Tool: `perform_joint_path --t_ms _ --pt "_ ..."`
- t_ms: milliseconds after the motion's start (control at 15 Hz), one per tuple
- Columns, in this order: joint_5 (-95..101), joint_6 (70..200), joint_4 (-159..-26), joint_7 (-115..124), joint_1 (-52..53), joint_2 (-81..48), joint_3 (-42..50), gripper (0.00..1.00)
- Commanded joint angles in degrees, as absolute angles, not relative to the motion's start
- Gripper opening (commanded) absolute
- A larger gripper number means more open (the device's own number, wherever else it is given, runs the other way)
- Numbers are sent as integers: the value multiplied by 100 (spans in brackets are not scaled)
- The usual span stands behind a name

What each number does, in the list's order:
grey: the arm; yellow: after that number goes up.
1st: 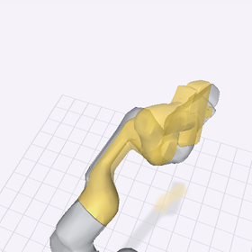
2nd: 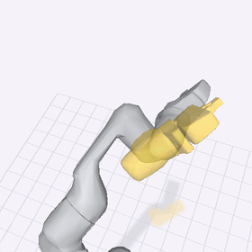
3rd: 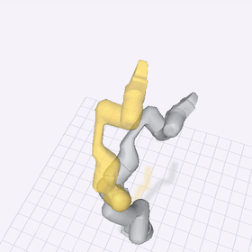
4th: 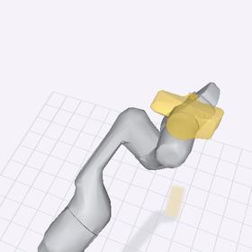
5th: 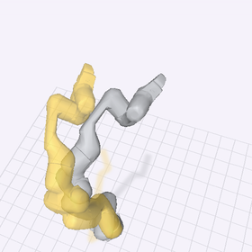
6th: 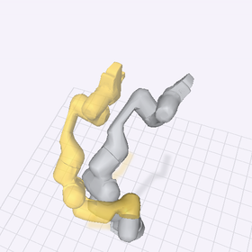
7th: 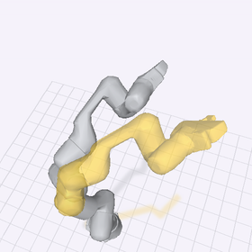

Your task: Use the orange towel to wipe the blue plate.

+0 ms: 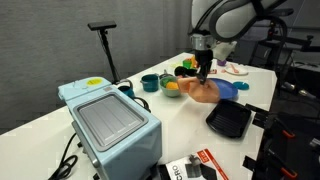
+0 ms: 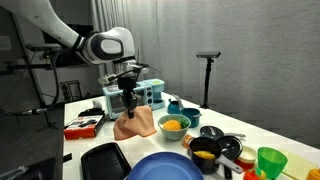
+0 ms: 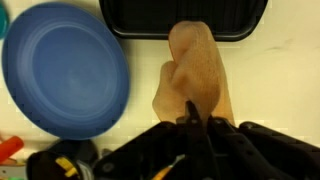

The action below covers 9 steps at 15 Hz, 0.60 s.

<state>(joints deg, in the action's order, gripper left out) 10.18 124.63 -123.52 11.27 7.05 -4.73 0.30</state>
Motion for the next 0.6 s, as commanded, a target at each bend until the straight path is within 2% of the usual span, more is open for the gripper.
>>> perform_joint_path --t_ms 0,267,533 --pt "1179 12577 -13420 1738 290 757 192 1" --pt "1114 12866 -14119 2151 -339 1493 426 1" --pt "1086 13602 -14028 2729 -885 1176 523 1"
